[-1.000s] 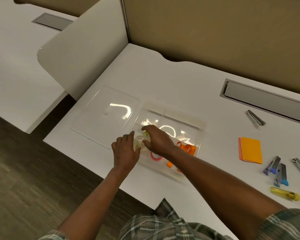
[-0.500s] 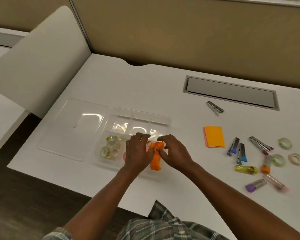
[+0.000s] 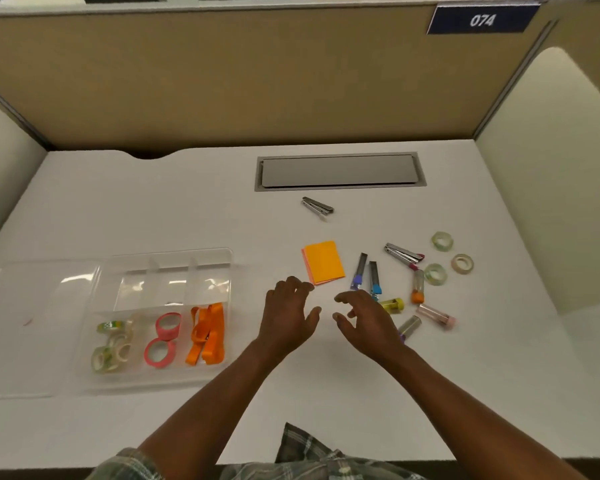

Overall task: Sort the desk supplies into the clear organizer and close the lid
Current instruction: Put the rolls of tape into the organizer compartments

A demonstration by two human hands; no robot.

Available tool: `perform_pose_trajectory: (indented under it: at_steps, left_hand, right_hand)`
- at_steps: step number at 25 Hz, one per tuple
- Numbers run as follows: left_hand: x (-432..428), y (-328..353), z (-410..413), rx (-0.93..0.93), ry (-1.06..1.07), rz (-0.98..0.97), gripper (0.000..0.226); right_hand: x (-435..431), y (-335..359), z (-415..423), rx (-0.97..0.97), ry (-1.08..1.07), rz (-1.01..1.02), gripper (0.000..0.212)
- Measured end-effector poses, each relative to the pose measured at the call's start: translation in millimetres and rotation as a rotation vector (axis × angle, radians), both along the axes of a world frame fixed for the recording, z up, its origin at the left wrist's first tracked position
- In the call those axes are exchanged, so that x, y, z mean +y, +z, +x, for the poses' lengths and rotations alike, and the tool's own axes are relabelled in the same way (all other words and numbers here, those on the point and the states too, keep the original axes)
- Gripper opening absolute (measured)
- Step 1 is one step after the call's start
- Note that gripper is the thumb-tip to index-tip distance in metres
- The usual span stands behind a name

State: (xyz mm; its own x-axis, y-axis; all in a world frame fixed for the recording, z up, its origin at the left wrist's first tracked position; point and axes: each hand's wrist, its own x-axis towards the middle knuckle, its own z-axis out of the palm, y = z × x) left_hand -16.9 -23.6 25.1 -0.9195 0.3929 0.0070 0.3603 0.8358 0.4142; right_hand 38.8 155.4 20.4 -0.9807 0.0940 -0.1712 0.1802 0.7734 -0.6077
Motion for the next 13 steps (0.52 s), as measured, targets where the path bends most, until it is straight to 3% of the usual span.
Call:
perform_pose_trajectory:
  at_steps: [8,13]
  left_hand:
    - [110.1,-22.3,22.8,-0.100,-0.183,-0.036,0.048]
    - [149.5,-30.9,32.4,-0.138,-0.253,-0.064,0.049]
  right_hand:
    - [104.9,-12.7,33.4,0.073,-0.178,0.010,0.028]
    - [162.9,-19.5,34.5,0.060,-0.313,0.126,0.028]
